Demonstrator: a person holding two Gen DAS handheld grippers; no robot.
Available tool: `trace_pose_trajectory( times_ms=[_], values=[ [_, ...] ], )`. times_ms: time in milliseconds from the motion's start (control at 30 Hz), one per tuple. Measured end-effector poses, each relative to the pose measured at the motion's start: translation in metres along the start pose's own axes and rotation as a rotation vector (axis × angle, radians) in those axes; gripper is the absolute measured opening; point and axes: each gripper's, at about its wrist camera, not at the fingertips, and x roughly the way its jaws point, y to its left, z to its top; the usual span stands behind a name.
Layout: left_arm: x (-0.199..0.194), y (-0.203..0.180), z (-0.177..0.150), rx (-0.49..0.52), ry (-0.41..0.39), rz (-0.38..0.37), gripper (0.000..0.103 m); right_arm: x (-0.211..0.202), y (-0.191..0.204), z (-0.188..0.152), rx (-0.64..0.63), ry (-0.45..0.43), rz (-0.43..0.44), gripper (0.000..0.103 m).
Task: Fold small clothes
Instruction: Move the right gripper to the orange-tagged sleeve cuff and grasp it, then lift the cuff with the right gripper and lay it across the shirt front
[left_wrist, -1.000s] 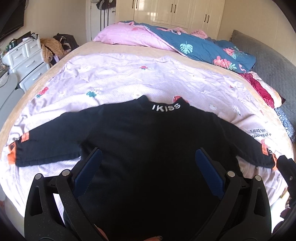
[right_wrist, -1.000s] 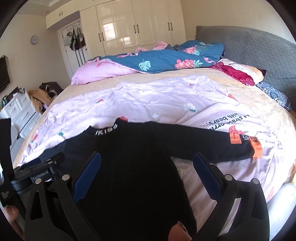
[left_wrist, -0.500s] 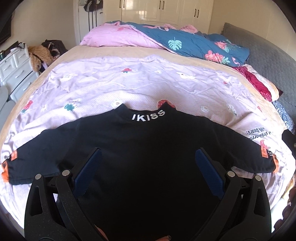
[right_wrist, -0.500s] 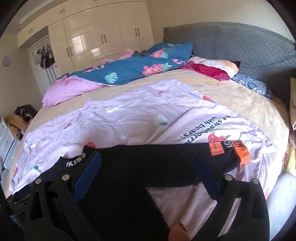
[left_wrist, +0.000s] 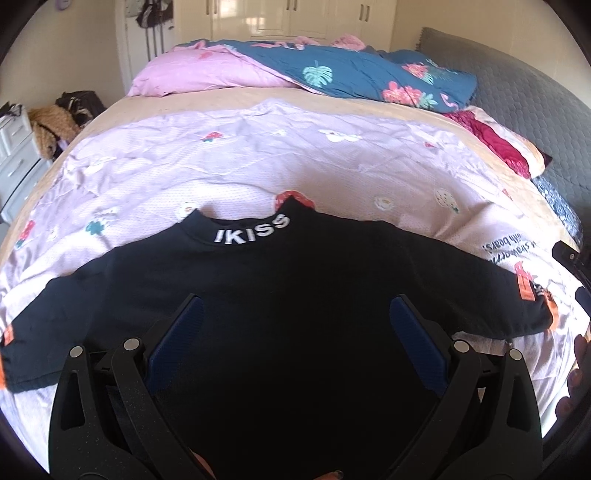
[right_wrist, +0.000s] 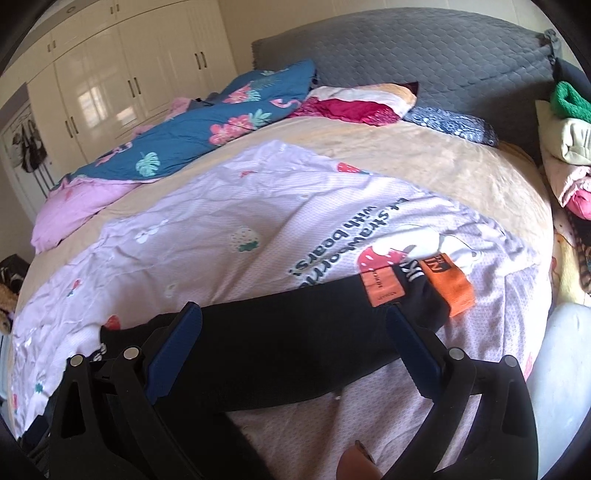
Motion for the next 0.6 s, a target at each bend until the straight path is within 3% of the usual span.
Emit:
trace_pose_trajectory(
  times_ms=[367,600],
  values=[
    [0.028,-0.024,-0.013,0.076,0.049,-0.066,0.095,0.040,-0.061,-0.008,0.121,0.073,-0.096,0.099],
    [0.043,-0.032,-0.022,0.098,0.073,-0.091,0.095,0.072,-0.092,-0.018,0.229,0.174,-0.094,0.099]
  ],
)
